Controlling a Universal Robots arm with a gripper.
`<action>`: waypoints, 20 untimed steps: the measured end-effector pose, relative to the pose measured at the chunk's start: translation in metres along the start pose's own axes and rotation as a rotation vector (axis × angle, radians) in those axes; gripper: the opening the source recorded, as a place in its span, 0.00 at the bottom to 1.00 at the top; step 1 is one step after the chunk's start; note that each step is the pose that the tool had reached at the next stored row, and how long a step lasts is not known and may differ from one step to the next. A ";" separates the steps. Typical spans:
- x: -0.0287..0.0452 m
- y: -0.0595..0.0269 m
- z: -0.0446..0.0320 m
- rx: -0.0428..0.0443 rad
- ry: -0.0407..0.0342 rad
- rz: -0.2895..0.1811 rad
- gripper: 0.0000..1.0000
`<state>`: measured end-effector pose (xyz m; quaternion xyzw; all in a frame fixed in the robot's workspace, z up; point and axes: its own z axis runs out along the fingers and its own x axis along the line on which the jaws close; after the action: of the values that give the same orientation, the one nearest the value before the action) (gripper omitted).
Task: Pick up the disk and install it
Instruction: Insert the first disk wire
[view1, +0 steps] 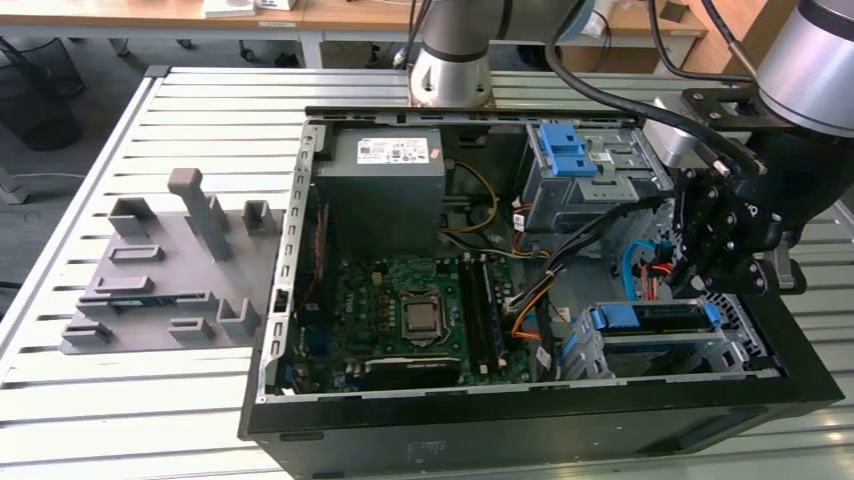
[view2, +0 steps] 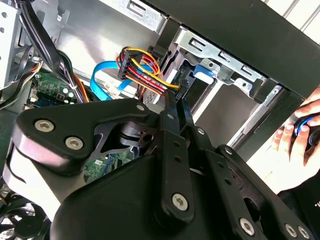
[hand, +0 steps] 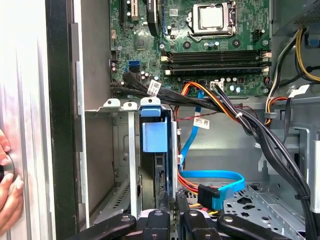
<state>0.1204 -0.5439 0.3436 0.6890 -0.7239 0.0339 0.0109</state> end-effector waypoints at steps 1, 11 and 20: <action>0.0000 0.0000 0.0000 0.0000 0.0000 0.000 0.18; 0.0000 0.0000 0.0002 -0.0061 0.0001 0.000 0.18; 0.0002 -0.0032 0.0023 -0.0307 0.0001 -0.002 0.18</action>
<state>0.1236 -0.5444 0.3414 0.6894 -0.7237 0.0228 0.0216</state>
